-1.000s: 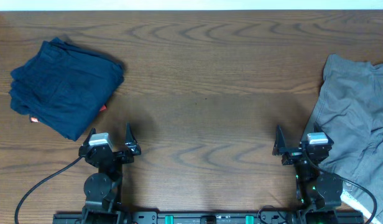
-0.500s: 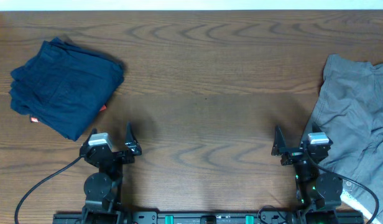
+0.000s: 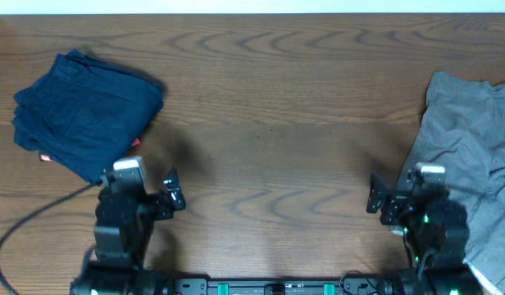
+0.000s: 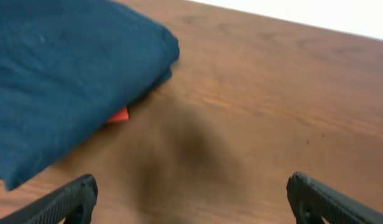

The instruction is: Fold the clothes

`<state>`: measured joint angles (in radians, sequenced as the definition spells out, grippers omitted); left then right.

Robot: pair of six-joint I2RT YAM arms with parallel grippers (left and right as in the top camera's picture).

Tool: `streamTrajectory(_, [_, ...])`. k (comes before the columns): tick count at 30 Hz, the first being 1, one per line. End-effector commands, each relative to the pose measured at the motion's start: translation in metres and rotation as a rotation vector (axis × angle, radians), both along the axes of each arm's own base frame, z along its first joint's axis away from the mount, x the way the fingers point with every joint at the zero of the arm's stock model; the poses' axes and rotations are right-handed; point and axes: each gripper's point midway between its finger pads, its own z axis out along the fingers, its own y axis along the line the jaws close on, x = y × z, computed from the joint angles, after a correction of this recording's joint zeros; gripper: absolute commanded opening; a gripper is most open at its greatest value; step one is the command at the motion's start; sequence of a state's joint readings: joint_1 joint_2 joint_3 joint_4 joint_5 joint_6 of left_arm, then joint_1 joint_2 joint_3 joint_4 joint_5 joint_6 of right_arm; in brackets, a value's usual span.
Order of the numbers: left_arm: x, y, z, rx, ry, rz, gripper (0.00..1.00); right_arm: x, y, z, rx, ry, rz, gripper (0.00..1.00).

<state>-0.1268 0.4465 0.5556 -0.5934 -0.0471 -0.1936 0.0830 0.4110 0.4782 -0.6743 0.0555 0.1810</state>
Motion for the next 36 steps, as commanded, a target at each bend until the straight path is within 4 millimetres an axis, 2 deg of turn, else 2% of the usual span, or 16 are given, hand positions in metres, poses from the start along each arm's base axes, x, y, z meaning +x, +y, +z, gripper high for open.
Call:
streamTrajectory(1, [0.003, -0.003, 0.004, -0.012, 0.102, -0.006, 0.98, 0.000, -0.022, -0.010, 0.001, 0.158, -0.158, 0.99])
streamTrajectory(6, [0.001, -0.020, -0.007, -0.059, 0.244, -0.081, 0.98, -0.001, -0.025, -0.044, -0.041, 0.375, -0.175, 0.99])
streamTrajectory(9, [0.002, -0.028, -0.018, -0.085, 0.302, -0.115, 0.98, -0.006, -0.035, -0.068, -0.095, 0.494, -0.219, 0.98])
streamTrajectory(14, [0.003, -0.029, -0.026, -0.085, 0.340, -0.114, 0.98, -0.028, -0.064, -0.091, -0.169, 0.636, -0.451, 0.78])
streamTrajectory(19, [0.003, -0.029, -0.028, -0.084, 0.347, -0.113, 0.98, -0.035, -0.066, -0.114, -0.208, 0.761, -0.459, 0.71])
streamTrajectory(28, [0.003, -0.029, -0.028, -0.084, 0.347, -0.113, 0.98, -0.042, -0.062, -0.158, -0.225, 0.909, -0.438, 0.72])
streamTrajectory(29, [0.003, -0.029, -0.028, -0.084, 0.347, -0.113, 0.98, -0.042, -0.060, -0.160, -0.219, 0.917, -0.435, 0.67])
streamTrajectory(30, [0.003, -0.029, -0.028, -0.084, 0.347, -0.113, 0.98, -0.042, -0.058, -0.164, -0.211, 0.928, -0.429, 0.58])
streamTrajectory(32, [0.003, -0.029, -0.028, -0.084, 0.347, -0.113, 0.98, -0.043, -0.055, -0.169, -0.193, 0.947, -0.419, 0.33])
streamTrajectory(35, [0.003, -0.029, -0.028, -0.084, 0.347, -0.113, 0.98, -0.041, -0.049, -0.175, -0.159, 0.955, -0.402, 0.01])
streamTrajectory(36, [0.003, -0.029, -0.028, -0.083, 0.347, -0.114, 0.98, -0.038, -0.043, -0.176, -0.130, 0.949, -0.382, 0.01])
